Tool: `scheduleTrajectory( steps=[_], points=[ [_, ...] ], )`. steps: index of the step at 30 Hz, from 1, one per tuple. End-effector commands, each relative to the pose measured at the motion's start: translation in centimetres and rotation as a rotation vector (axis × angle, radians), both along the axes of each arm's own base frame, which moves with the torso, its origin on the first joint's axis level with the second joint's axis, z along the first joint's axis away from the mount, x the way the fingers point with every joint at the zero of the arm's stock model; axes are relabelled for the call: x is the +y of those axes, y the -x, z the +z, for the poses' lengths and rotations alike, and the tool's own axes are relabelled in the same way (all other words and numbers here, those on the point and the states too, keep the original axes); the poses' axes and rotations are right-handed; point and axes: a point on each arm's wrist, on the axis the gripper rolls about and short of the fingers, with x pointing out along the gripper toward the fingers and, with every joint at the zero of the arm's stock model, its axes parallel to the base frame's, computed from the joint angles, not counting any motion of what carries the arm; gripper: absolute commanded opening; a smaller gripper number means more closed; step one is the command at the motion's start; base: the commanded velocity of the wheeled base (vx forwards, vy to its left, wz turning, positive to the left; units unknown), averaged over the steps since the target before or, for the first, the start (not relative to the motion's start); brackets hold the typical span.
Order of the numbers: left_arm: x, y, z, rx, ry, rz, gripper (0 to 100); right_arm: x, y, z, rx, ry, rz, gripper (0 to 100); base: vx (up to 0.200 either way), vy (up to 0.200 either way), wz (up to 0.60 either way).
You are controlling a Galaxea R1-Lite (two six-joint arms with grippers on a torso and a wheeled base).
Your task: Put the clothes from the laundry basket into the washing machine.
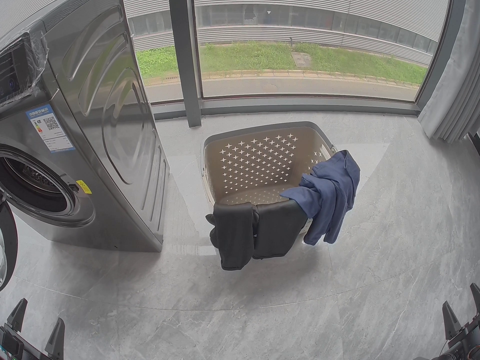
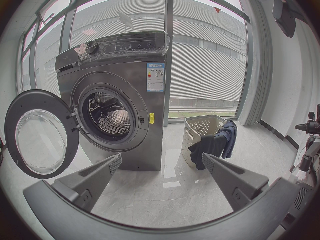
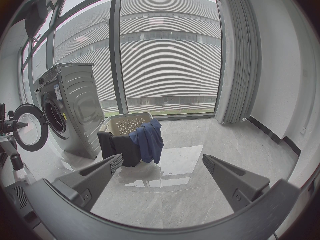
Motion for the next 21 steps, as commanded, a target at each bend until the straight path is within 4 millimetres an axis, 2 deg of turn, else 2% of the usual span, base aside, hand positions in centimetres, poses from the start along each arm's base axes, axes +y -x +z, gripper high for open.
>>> scheduleTrajectory(
  steps=[1, 5, 20, 21],
  points=[
    [0.00, -0.02, -0.53, 0.003, 0.000, -0.001, 100, 0.00, 0.03, -0.40, -0.003, 0.000, 0.000, 100, 0.000, -0.200, 0.00],
    [0.00, -0.02, -0.51, 0.001, -0.001, -0.001, 100, 0.00, 0.03, -0.40, -0.003, 0.000, 0.000, 100, 0.000, -0.200, 0.00],
    [0.00, -0.02, -0.51, 0.001, -0.003, 0.000, 100, 0.00, 0.03, -0.40, -0.003, 0.000, 0.000, 100, 0.000, 0.000, 0.00],
    [0.00, -0.02, -0.53, 0.003, -0.003, -0.001, 100, 0.00, 0.03, -0.40, -0.003, 0.000, 0.000, 100, 0.200, 0.000, 0.00]
  ],
)
